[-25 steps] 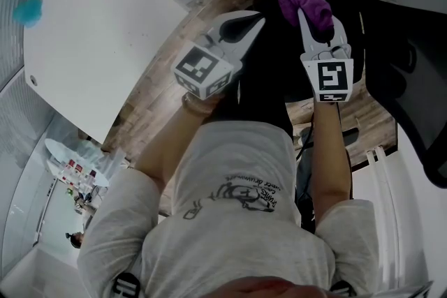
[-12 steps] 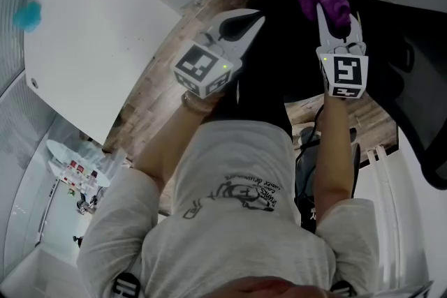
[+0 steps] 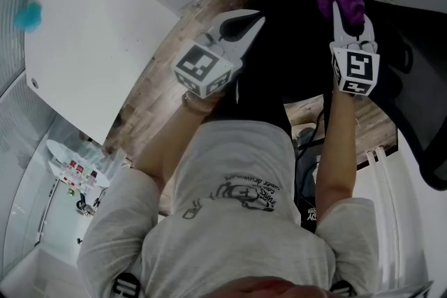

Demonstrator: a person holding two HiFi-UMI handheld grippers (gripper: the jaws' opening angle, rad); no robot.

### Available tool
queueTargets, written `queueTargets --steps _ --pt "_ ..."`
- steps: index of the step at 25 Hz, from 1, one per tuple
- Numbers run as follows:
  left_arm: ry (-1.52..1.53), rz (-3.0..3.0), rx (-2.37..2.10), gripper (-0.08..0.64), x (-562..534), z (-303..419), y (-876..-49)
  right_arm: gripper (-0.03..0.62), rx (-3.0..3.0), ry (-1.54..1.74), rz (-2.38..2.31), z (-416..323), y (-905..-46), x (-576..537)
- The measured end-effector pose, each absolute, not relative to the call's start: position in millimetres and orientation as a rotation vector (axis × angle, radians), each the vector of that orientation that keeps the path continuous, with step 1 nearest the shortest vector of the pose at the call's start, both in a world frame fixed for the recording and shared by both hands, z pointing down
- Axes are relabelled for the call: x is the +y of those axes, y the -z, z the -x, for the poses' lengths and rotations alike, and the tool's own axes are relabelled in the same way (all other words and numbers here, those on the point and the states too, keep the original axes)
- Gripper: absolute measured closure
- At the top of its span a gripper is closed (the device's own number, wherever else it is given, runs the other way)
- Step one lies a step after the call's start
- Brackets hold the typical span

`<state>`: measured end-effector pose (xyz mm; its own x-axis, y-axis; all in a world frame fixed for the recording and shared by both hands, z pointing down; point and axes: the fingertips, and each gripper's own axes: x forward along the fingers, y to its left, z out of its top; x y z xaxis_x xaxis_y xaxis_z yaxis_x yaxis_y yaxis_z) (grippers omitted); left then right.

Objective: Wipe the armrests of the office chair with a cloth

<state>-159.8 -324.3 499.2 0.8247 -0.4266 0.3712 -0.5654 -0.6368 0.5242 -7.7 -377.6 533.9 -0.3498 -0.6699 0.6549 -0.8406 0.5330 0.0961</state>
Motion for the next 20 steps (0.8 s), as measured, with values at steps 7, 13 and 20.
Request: queueTargets --steps 7,13,20 --pt "-0.276 -2.355 -0.725 0.56 -324 161 -500 0.565 -2.127 -0.341 -1.216 16 -536 -374" --pt "-0.283 -2.354 -0.72 0.56 -321 164 -503 0.565 -2.157 -0.357 -1.204 29 -536 -370" --pt "-0.282 -2.355 -0.721 0.56 -318 168 -501 0.565 -2.176 -0.351 -1.182 44 -534 -364"
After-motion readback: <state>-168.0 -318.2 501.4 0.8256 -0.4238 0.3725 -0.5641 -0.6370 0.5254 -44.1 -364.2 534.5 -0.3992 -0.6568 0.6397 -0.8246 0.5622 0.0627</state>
